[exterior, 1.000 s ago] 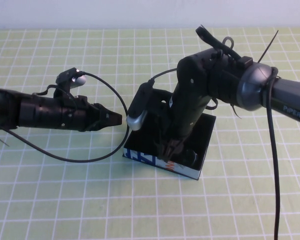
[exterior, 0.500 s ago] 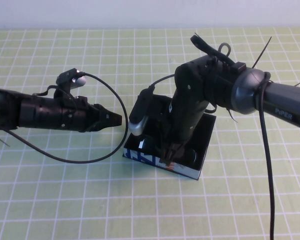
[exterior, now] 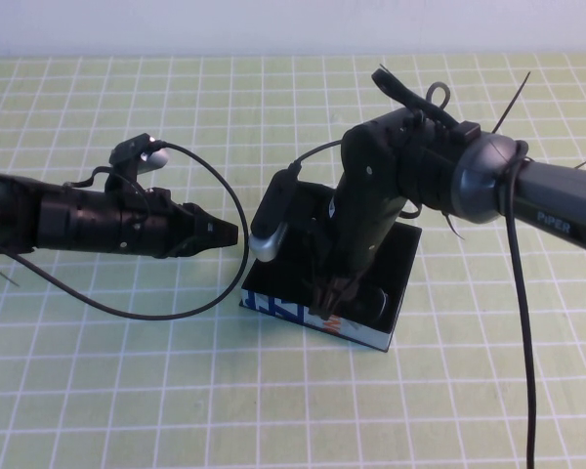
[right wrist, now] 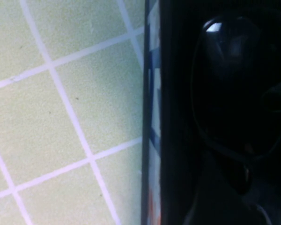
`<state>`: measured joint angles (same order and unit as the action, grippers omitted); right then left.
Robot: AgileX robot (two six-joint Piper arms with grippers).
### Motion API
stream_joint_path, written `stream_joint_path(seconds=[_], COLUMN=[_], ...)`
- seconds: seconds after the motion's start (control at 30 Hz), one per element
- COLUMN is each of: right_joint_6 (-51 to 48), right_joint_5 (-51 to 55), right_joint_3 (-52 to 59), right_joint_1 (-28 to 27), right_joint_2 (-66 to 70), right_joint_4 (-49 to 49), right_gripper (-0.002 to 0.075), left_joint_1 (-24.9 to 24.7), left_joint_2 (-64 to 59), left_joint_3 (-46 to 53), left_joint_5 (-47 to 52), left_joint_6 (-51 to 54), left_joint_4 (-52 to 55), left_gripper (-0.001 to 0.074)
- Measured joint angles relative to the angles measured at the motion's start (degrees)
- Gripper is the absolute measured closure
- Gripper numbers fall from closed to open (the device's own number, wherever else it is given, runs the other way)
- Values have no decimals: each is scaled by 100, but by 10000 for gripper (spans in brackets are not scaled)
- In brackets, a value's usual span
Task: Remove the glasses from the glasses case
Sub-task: Pick up the glasses from the glasses case
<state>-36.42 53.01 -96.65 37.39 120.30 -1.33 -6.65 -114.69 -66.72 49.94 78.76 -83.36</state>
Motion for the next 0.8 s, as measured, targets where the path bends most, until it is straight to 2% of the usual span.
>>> stream_joint_path(seconds=[0.37,0.6,0.8], right_joint_6=[0,0,134], right_joint_5=[-13,117,337], right_joint_3=[-19,-60,-217], right_joint_1=[-10,-10,0], right_joint_2=[94,69,55], right_joint_4=[31,-33,-3], right_gripper=[498,671,702], left_joint_1=[0,0,0], left_joint_2=[0,0,0], left_joint_3=[0,0,0], left_joint_5=[24,36,36], left_joint_6=[0,-11,-21], left_joint_4=[0,0,0], left_gripper=[739,739,739])
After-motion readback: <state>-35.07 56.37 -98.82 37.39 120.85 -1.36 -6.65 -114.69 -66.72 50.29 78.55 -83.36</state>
